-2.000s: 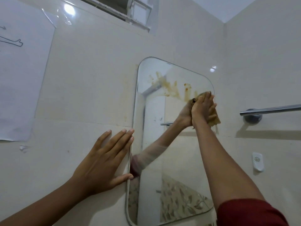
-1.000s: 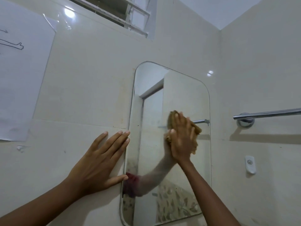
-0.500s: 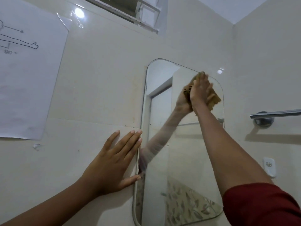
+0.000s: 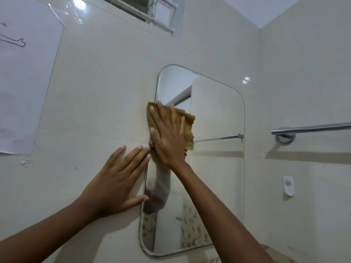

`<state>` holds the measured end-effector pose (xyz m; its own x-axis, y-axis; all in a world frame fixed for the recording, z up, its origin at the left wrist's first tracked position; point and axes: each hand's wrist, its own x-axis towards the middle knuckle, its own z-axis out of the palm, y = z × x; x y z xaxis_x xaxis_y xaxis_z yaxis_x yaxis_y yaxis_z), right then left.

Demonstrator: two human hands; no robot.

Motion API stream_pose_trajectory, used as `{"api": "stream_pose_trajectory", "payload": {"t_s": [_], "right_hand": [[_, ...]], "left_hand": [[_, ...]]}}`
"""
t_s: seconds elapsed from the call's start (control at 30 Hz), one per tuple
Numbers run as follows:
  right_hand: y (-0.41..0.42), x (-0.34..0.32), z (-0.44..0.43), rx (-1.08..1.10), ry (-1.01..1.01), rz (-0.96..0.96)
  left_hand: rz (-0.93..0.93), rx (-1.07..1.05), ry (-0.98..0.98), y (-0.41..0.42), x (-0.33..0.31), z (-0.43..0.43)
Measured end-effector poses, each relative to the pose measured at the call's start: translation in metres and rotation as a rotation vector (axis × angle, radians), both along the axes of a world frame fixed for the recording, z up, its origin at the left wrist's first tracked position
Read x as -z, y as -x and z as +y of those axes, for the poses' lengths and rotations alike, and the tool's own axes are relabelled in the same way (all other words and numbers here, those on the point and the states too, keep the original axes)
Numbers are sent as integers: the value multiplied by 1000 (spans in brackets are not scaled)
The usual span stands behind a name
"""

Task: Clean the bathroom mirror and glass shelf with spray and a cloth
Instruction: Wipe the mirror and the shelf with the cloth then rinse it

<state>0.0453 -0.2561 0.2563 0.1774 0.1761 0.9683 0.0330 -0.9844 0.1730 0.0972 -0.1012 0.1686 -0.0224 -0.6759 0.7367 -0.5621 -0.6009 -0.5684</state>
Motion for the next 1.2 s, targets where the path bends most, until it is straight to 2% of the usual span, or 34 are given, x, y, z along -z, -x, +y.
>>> {"api": "stream_pose_trajectory", "payload": {"t_s": [0.13,0.3,0.4,0.5,0.67,0.77,0.87,1.03,1.2], "right_hand": [[11,23,-53,26,-141,-52],[34,25,-137,163,-513,-143],[48,34,-171,110,-710,-161],[58,48,-184,92,-855,-204],[50,76,-155,43,-1039,-252],[34,87,-120,62,-978,-254],[17,89,-75,126,-777,-224],[-3,92,-3,50,-482,-108],[-3,124,18,75,-256,14]], "left_hand": [[-6,-4,6,1,0,1],[-20,4,8,0,0,1],[-19,-1,7,0,0,0],[-20,-13,7,0,0,0],[-20,-18,-5,-1,0,0],[-16,-12,-6,0,-1,0],[-6,10,1,1,-1,1],[-6,65,46,1,-1,1],[12,175,124,1,-2,2]]}}
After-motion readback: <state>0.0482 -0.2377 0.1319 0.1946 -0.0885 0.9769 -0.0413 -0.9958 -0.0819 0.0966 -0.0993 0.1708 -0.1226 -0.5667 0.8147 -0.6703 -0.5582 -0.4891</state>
